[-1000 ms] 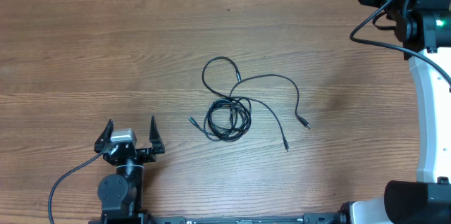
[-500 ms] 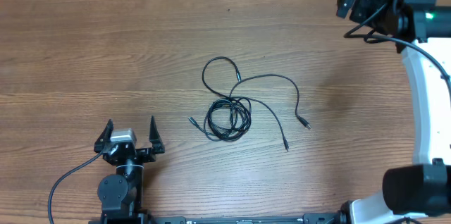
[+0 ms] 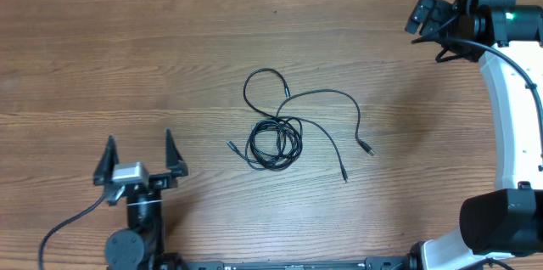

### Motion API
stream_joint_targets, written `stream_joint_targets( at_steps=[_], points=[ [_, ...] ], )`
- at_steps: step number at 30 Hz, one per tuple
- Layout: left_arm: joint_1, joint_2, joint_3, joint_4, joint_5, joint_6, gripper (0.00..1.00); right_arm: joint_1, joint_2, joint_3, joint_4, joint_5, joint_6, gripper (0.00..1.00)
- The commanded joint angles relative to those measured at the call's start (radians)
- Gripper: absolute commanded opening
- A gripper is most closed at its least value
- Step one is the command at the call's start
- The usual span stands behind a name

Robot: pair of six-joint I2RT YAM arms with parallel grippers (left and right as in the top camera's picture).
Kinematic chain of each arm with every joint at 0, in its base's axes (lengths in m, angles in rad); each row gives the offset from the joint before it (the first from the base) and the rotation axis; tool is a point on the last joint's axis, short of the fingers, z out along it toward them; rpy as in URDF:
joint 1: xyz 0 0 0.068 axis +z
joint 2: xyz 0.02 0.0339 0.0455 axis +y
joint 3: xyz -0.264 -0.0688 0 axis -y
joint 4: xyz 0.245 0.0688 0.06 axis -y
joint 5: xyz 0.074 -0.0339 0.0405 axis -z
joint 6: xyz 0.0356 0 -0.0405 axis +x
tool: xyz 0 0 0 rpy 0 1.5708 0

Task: Untangle cables
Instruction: 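Raise both arms and move the right gripper toward the cable bundle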

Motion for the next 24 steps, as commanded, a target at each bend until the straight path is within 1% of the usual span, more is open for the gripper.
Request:
stream_joint_targets(
  at_steps=[1,4,5,10,11,14,18,21,24],
  points=[
    [0.006,0.017,0.224,-0.097,-0.055,0.082,1.0,0.004,-0.011,0.002,0.01,0.029,0.011,1.0],
    [0.006,0.069,0.409,-0.21,-0.075,0.136,1.0,0.004,-0.01,0.002,0.031,0.029,0.011,1.0],
    [0.006,0.107,0.51,-0.26,-0.079,0.164,1.0,0.004,-0.01,0.002,0.044,0.029,0.011,1.0],
    [0.006,0.28,0.819,-0.365,-0.081,0.249,1.0,0.004,-0.01,0.002,0.085,0.028,0.011,1.0],
    [0.006,0.36,0.922,-0.381,-0.104,0.284,1.0,0.004,-0.01,0.002,0.094,0.029,0.01,1.0],
    [0.006,0.488,1.068,-0.409,-0.142,0.338,1.0,0.004,-0.006,0.002,0.107,0.029,0.01,1.0],
    [0.006,0.682,1.272,-0.481,-0.148,0.408,0.99,0.004,-0.003,0.002,0.112,0.029,0.01,1.0],
    [0.006,0.827,1.418,-0.556,-0.148,0.434,1.0,0.004,-0.003,0.002,0.111,0.029,0.01,1.0],
    [0.006,0.984,1.564,-0.662,-0.148,0.452,1.0,0.004,-0.003,0.002,0.111,0.023,0.011,1.0]
  ],
)
